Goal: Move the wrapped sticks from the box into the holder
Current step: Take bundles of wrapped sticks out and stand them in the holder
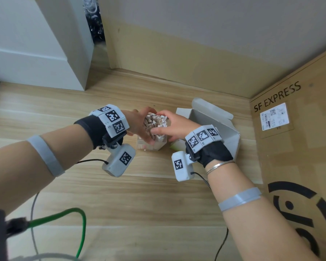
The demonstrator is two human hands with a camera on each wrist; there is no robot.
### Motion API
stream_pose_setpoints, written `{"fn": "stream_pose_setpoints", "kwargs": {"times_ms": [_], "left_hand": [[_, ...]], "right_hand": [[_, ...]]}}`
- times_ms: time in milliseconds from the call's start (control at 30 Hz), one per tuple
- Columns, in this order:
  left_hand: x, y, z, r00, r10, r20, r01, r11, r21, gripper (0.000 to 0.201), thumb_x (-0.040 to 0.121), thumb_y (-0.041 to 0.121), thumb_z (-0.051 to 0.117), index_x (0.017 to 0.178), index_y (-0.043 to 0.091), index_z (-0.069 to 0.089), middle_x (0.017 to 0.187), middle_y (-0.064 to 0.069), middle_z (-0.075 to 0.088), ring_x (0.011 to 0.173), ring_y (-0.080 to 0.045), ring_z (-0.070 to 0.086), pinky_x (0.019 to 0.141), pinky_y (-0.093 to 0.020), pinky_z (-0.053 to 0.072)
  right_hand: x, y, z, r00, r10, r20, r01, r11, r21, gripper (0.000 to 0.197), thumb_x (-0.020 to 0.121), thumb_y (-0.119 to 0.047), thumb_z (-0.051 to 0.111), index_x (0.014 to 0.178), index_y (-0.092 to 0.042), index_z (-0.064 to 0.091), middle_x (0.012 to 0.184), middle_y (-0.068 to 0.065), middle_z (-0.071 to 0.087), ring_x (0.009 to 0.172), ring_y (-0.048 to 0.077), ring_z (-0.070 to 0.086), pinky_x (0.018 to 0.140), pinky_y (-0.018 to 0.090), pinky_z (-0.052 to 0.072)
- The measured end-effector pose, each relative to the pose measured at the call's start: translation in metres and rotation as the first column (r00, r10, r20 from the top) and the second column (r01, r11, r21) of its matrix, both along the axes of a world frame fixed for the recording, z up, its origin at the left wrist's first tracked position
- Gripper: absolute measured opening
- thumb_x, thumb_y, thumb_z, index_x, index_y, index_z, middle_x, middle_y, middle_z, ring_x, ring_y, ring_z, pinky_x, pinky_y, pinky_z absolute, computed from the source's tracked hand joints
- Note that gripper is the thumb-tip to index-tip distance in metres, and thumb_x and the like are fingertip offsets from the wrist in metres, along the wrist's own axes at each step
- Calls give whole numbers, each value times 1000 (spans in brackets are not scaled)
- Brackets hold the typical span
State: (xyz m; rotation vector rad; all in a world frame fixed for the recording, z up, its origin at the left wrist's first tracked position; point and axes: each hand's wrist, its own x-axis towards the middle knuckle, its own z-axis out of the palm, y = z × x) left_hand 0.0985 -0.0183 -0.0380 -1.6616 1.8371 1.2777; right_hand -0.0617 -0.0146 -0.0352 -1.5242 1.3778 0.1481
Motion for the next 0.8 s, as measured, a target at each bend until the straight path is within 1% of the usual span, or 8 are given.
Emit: {"fn": "stream_pose_setpoints", "kwargs": {"times_ms": [33, 67, 167, 267, 400, 533, 667, 800], "left_hand": [[-1, 2, 0, 1000, 5, 11, -5, 1000, -3, 106, 64, 41, 81, 142, 39, 10, 134, -9, 40, 95, -21, 54, 59, -22, 46], [-3, 3, 1, 1000, 8, 22, -8, 1000, -10, 106, 63, 40, 81, 142, 38, 10, 132, -9, 41, 90, -19, 54, 56, -21, 43], [-7, 4, 2, 997, -10, 73, 13, 999, -42, 108, 62, 38, 82, 142, 34, 10, 131, -9, 42, 88, -18, 53, 72, -26, 44], [-10, 4, 3, 995, -8, 96, 13, 998, -53, 107, 62, 37, 82, 142, 33, 11, 131, -9, 43, 89, -20, 54, 76, -30, 44], [-12, 5, 5, 997, 28, 79, -23, 997, -69, 102, 65, 34, 81, 142, 29, 13, 133, -11, 43, 96, -24, 57, 76, -31, 44], [-14, 5, 10, 995, 62, 78, -50, 988, -148, 103, 62, 31, 83, 142, 25, 18, 137, -11, 35, 116, -32, 52, 90, -42, 47], [-12, -6, 18, 996, 79, 49, -64, 967, -247, 99, 63, 22, 83, 141, 20, 22, 139, -12, 29, 119, -33, 49, 94, -43, 46], [-4, -27, 22, 986, 166, -19, -163, 924, -345, 95, 65, 9, 81, 141, 15, 25, 140, -14, 28, 120, -35, 48, 96, -42, 46]], "right_hand": [[0, 0, 2, 1000, 24, 0, -24, 999, 20, 77, 77, -40, 72, 140, -27, 30, 127, 1, 51, 106, 19, 59, 83, 34, 57], [1, 0, 3, 998, 59, -14, -59, 998, 18, 84, 74, -38, 76, 142, -26, 27, 129, 1, 50, 107, 18, 58, 85, 33, 56], [3, -1, 2, 984, 158, -83, -160, 987, -15, 104, 65, -37, 82, 145, -23, 18, 141, 1, 42, 123, 18, 48, 104, 36, 43], [4, 1, -2, 972, 191, -135, -197, 980, -33, 112, 60, -37, 85, 146, -25, 14, 149, 3, 31, 132, 20, 40, 109, 37, 36], [5, 1, -3, 962, 215, -170, -232, 968, -92, 107, 65, -36, 82, 146, -21, 14, 149, 6, 32, 132, 21, 40, 106, 32, 35], [6, -4, -2, 965, 189, -181, -218, 963, -159, 103, 65, -36, 82, 145, -19, 19, 143, 6, 39, 126, 21, 46, 103, 31, 40], [11, -18, 4, 973, 144, -178, -182, 959, -218, 98, 69, -31, 79, 146, -16, 20, 146, 5, 27, 127, 21, 44, 97, 27, 37], [21, -41, 16, 982, 97, -160, -143, 940, -309, 96, 70, -24, 78, 146, -15, 20, 144, 9, 29, 127, 23, 43, 105, 33, 37]]}}
